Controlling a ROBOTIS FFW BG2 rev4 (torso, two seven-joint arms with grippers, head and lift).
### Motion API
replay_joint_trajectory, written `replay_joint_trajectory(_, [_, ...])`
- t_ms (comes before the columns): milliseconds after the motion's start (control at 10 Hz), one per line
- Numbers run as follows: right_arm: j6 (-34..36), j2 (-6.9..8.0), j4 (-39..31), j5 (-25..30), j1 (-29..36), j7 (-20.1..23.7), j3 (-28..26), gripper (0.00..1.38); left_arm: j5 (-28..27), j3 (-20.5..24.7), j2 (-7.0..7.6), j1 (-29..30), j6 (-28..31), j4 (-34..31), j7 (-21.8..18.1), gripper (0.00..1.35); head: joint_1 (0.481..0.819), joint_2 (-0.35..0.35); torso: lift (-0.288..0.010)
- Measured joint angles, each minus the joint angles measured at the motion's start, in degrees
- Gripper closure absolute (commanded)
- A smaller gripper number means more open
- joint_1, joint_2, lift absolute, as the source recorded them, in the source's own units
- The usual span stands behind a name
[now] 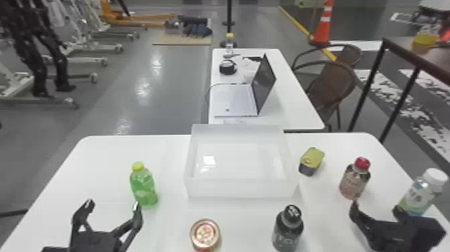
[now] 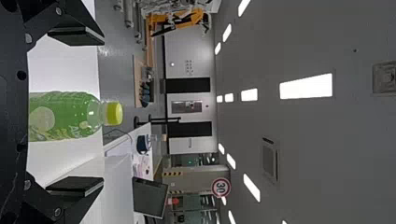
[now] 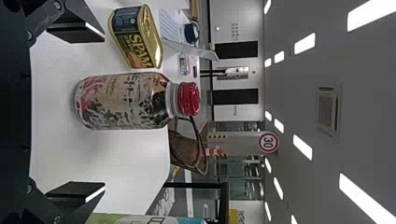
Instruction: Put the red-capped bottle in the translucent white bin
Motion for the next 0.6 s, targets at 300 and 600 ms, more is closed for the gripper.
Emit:
replay_joint_trajectory(300, [0.0, -0.16, 2.8, 0.2, -2.8, 0.0, 0.0, 0.17, 0.2, 0.2, 0.00, 0.1, -0.1, 0.1, 0.0, 0.23, 0.549, 0.000, -0.100])
replay_joint_trajectory(600, [0.6, -0.15, 3.9, 1.1, -6.2, -0.3, 0.0, 0.16, 0.2, 0.1, 0.00, 0.0, 0.0, 0.1, 0.0, 0.23, 0.549, 0.000, -0.100])
